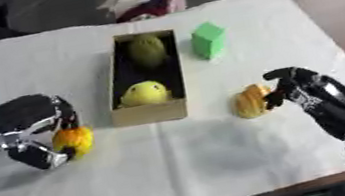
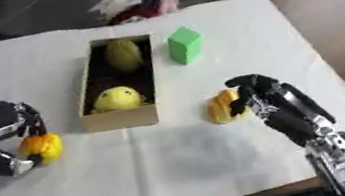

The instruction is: Pick up objects on the table and place them in the box.

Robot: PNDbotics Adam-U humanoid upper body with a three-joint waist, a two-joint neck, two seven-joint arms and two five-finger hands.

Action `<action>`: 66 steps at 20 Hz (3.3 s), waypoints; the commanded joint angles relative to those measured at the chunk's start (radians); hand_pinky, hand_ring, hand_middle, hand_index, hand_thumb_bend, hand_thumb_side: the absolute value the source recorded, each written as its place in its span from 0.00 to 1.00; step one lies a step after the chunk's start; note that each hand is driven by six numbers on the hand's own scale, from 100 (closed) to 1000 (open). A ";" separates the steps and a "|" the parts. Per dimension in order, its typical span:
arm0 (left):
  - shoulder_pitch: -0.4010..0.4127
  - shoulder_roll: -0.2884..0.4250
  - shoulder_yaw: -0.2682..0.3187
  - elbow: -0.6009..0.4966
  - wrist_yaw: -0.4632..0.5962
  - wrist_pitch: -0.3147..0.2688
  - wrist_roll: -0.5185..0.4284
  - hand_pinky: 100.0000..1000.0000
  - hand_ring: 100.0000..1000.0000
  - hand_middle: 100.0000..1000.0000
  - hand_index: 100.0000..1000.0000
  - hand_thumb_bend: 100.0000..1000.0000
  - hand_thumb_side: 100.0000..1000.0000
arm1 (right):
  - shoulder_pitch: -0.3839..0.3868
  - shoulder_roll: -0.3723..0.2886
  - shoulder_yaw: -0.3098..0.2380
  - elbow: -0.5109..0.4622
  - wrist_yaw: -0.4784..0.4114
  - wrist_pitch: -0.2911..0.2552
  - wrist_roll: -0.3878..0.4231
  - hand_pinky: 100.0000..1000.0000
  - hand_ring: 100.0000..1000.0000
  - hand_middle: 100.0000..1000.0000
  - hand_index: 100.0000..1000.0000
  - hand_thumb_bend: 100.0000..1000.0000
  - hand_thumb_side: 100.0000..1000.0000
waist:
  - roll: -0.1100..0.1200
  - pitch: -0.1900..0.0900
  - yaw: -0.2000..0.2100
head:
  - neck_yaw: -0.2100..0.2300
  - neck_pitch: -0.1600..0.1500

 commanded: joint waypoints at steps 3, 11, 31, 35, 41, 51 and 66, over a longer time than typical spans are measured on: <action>-0.176 0.007 0.046 -0.030 0.033 0.035 0.026 0.64 0.42 0.42 0.59 0.23 0.06 | -0.003 -0.014 -0.005 -0.009 -0.001 0.000 0.001 0.71 0.48 0.33 0.75 0.00 0.57 | 0.001 -0.018 0.001 | -0.004 0.005; -0.331 -0.205 0.015 0.330 -0.059 0.005 0.121 0.66 0.47 0.47 0.64 0.20 0.07 | -0.005 -0.009 0.005 -0.007 -0.009 0.000 0.011 0.71 0.48 0.33 0.75 0.00 0.57 | -0.010 -0.017 -0.016 | 0.011 0.005; -0.327 -0.284 0.027 0.505 -0.135 -0.049 0.172 0.74 0.69 0.72 0.83 0.31 0.21 | -0.008 -0.003 0.005 -0.009 -0.012 0.001 0.018 0.71 0.48 0.33 0.75 0.00 0.57 | -0.009 -0.010 -0.031 | 0.020 0.005; -0.288 -0.231 0.038 0.365 -0.007 -0.023 0.195 0.74 0.64 0.67 0.81 0.20 0.16 | -0.012 -0.012 -0.006 -0.009 -0.001 -0.005 0.012 0.71 0.48 0.33 0.76 0.00 0.56 | -0.007 -0.010 -0.021 | 0.011 0.005; -0.123 -0.111 0.121 0.000 0.309 0.113 0.264 0.73 0.58 0.60 0.77 0.04 0.17 | -0.106 -0.170 -0.022 0.014 0.181 -0.127 0.020 0.75 0.59 0.47 0.86 0.00 0.36 | -0.010 -0.014 0.006 | -0.012 0.005; 0.253 -0.119 0.268 -0.311 0.563 0.243 0.343 0.73 0.56 0.57 0.75 0.00 0.37 | -0.257 -0.373 0.005 0.313 0.615 -0.395 0.168 0.83 0.85 0.86 0.97 0.00 0.47 | -0.014 -0.017 0.040 | -0.042 0.005; 0.430 -0.277 0.311 -0.286 0.555 0.241 0.349 0.73 0.54 0.55 0.74 0.00 0.51 | -0.379 -0.334 0.013 0.493 1.068 -0.465 0.037 0.85 0.88 0.88 0.97 0.07 0.42 | -0.011 -0.023 0.065 | -0.057 0.005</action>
